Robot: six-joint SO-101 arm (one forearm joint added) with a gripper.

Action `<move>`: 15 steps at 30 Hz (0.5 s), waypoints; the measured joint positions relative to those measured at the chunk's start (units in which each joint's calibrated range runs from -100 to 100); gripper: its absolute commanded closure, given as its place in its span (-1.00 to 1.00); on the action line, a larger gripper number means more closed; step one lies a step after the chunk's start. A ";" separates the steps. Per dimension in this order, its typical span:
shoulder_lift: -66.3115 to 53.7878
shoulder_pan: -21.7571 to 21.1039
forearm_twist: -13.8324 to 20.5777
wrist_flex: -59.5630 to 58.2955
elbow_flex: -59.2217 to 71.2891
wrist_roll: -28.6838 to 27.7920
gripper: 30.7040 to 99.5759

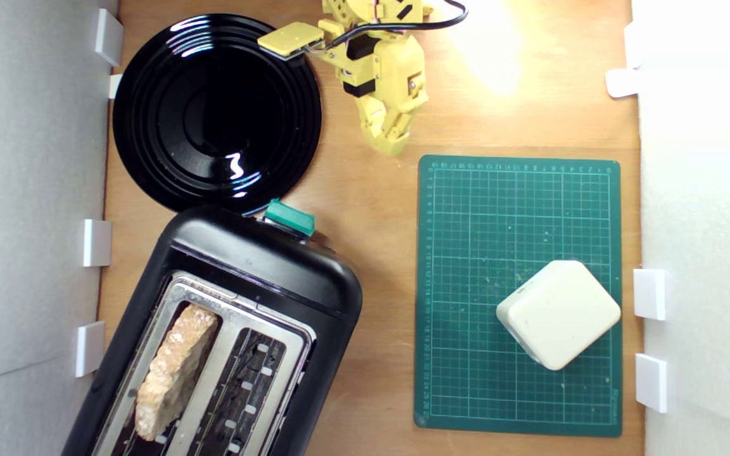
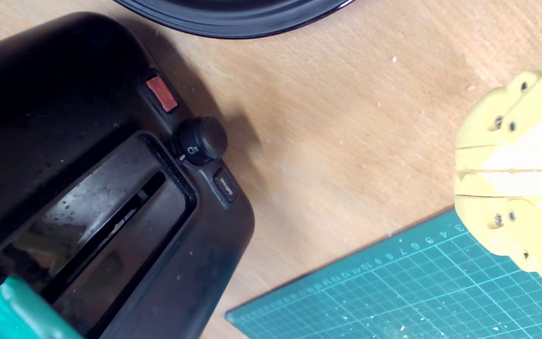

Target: Pick bread and place in toaster

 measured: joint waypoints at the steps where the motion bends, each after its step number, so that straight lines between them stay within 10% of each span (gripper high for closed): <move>1: 0.00 0.00 -0.09 -0.08 0.28 0.00 0.94; 15: 0.00 0.00 -0.09 -0.34 1.66 0.00 0.93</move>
